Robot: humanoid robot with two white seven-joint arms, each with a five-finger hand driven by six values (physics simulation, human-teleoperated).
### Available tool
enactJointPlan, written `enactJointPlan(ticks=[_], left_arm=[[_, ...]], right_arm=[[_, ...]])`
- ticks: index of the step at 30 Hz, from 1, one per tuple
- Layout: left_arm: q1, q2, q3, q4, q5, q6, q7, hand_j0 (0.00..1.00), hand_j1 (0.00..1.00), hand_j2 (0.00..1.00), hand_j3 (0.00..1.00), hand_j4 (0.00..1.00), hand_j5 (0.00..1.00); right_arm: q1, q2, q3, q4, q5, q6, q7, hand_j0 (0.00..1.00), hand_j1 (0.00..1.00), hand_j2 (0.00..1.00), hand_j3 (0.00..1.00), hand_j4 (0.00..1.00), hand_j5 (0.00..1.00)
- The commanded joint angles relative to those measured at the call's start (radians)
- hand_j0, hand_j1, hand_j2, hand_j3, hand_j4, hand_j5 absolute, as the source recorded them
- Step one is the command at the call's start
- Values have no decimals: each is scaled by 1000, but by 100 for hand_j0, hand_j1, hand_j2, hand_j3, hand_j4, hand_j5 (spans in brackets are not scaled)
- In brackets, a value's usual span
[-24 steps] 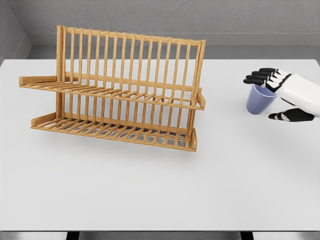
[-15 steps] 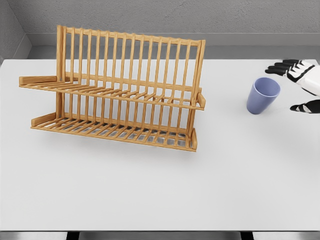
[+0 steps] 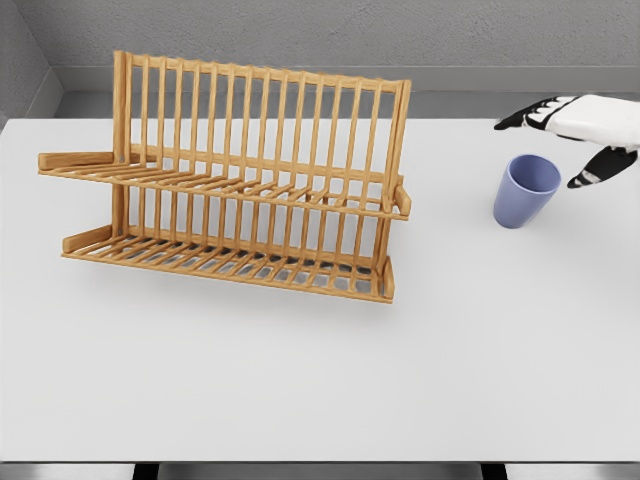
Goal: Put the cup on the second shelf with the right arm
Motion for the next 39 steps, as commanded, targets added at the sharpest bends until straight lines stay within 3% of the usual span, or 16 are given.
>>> enactJointPlan(ticks=[1, 8, 10, 16, 27, 39], left_arm=[[0, 0, 0, 0, 0, 0, 0, 100, 100, 100, 100, 100, 100], [0, 0, 0, 0, 0, 0, 0, 100, 100, 100, 100, 100, 100], [0, 0, 0, 0, 0, 0, 0, 100, 100, 100, 100, 100, 100], [0, 0, 0, 0, 0, 0, 1, 100, 100, 100, 100, 100, 100], [0, 0, 0, 0, 0, 0, 0, 100, 100, 100, 100, 100, 100], [0, 0, 0, 0, 0, 0, 0, 100, 100, 100, 100, 100, 100]], right_arm=[[0, 18, 31, 34, -2, 5, 5, 100, 100, 100, 100, 100, 100], [-3, 24, 47, 96, 7, 5, 5, 100, 100, 100, 100, 100, 100], [-5, 67, 51, 146, 11, 4, 5, 100, 100, 100, 100, 100, 100], [-31, 96, 77, 198, 12, 4, 5, 100, 100, 100, 100, 100, 100], [-55, 125, 134, 238, 15, 4, 5, 100, 100, 100, 100, 100, 100], [-69, 130, 133, 281, 17, 4, 5, 100, 100, 100, 100, 100, 100]])
